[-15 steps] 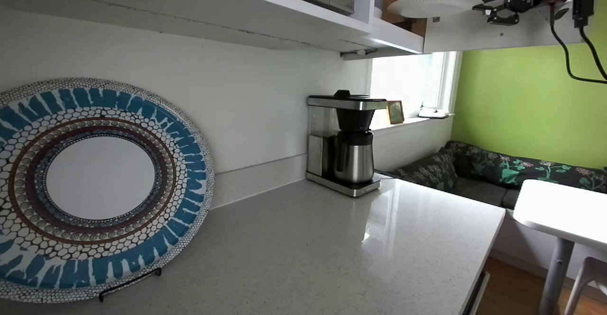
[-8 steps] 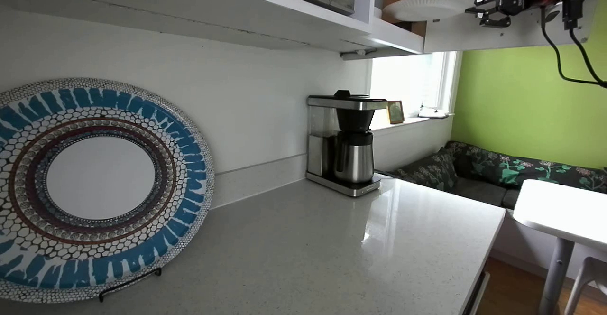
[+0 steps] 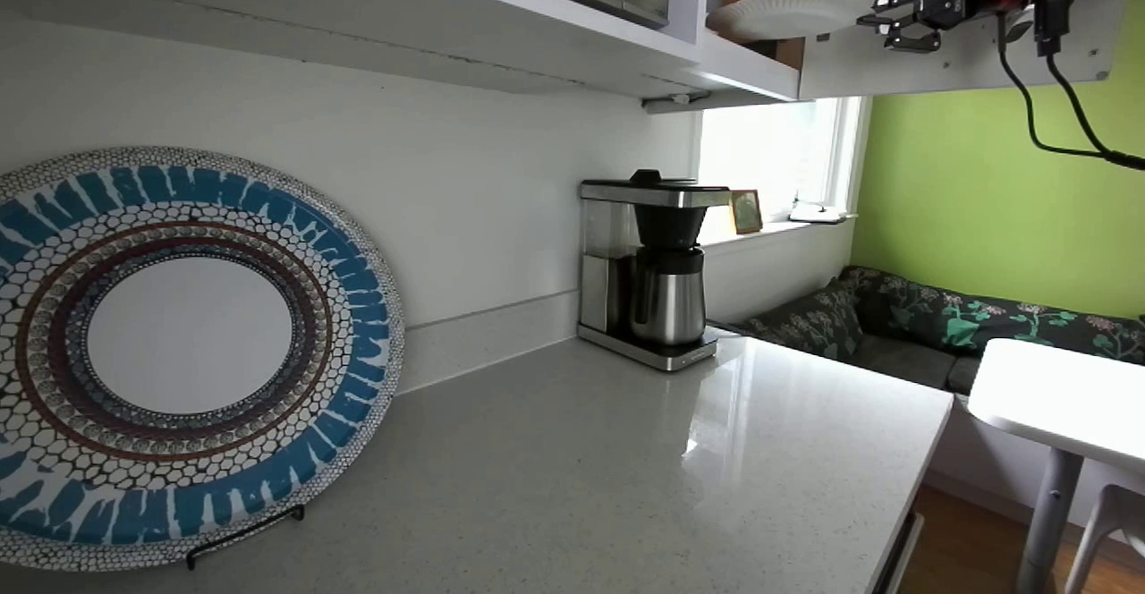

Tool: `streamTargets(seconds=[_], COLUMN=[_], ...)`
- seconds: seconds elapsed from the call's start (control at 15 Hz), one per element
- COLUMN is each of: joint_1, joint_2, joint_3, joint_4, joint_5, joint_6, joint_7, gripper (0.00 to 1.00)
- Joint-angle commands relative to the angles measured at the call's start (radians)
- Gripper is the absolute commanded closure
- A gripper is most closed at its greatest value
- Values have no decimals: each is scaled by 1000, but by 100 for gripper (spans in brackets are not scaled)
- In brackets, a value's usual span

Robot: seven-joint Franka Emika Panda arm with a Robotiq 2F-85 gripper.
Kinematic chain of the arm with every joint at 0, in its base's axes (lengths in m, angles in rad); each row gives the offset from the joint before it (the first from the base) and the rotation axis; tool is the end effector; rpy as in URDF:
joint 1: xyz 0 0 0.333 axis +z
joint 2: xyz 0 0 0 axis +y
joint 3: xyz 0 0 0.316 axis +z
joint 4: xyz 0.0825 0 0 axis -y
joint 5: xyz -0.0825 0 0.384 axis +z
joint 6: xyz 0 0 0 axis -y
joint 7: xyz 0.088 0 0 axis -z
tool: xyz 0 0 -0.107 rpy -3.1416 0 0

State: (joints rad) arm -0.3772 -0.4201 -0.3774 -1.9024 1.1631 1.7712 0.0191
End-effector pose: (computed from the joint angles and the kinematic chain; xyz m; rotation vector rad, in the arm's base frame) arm 0.3440 -0.2792 0.7422 -1.7020 0.7816 -0.7384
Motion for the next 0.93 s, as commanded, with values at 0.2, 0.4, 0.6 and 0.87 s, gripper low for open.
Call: streamTargets(seconds=[0.2,0.4,0.6,0.87], joint_1=[28,37,43,51], joint_2=[23,32,46,63], joint_3=[16,17,18,20], joint_4=[19,26,37,49], joint_5=[21,22,22,25], joint_6=[55,66,70,71], joint_7=[20,20,18,19], gripper=[98,98,98,98])
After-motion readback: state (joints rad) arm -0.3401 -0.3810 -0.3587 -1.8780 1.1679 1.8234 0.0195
